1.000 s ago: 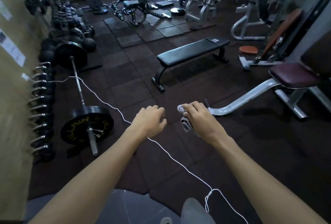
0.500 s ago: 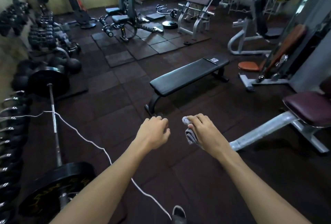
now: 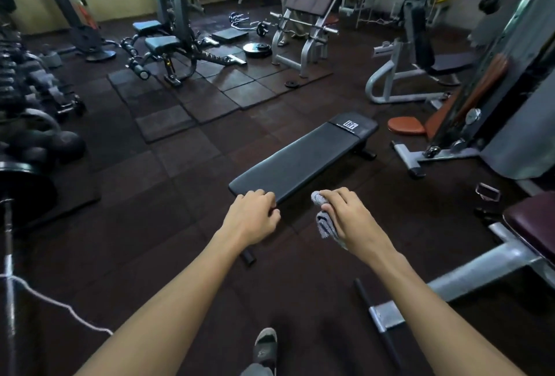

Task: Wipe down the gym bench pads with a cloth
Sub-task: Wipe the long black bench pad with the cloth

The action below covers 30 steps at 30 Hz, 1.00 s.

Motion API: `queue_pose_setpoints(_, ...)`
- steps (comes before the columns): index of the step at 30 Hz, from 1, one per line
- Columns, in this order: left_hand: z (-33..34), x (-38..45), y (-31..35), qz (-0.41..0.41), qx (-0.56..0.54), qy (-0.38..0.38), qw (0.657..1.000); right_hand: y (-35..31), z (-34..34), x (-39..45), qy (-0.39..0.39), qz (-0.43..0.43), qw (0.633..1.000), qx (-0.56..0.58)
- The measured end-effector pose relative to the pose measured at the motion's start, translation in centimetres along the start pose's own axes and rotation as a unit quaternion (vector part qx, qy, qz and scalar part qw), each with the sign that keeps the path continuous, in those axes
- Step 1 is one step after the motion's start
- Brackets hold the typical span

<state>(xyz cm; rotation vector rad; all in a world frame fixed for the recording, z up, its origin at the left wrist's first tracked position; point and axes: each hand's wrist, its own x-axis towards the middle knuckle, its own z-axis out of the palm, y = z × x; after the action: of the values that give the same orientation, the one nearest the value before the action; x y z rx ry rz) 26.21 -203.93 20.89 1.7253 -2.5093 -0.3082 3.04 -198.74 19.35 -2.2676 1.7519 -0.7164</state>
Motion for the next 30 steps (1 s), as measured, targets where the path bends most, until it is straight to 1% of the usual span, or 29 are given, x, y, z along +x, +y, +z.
queue_pose_setpoints(5, -2.4, 12.1, -2.5, 0.041, 0.018, -0.049, 0.998, 4.1, 0.1, 11.0, 0.021, 0.049, 0.998, 0.018)
queue_pose_setpoints(9, -3.1, 22.1, -4.1, 0.052, 0.018, -0.046, 0.997, 8.8, 0.4, 19.9, 0.031, 0.057, 0.998, 0.027)
queue_pose_setpoints(12, -2.2, 29.6, -5.2, 0.036, 0.006, -0.042, 0.998, 13.4, 1.5, 26.6, 0.012, 0.043, 0.998, 0.035)
queue_pose_setpoints(17, -0.4, 40.1, -6.8, -0.033, -0.033, -0.034, 0.998, 20.6, 4.0, 37.5, -0.047, -0.002, 0.998, 0.040)
queue_pose_setpoints(21, 1.4, 45.2, -8.6, -0.105, -0.083, -0.038, 0.990, 25.0, 6.5, 44.7, -0.100, -0.051, 0.993, 0.024)
queue_pose_setpoints(25, 3.6, 49.4, -10.9, -0.171, -0.126, -0.050, 0.976, 27.2, 9.7, 50.6, -0.136, -0.116, 0.984, 0.023)
queue_pose_setpoints(27, 5.1, 51.6, -12.3, -0.204, -0.136, -0.061, 0.968, 28.2, 11.9, 53.3, -0.161, -0.076, 0.982, 0.068)
queue_pose_setpoints(30, 7.9, 54.9, -14.6, -0.227, -0.137, -0.106, 0.958, 30.7, 16.2, 56.9, -0.170, -0.025, 0.979, 0.106)
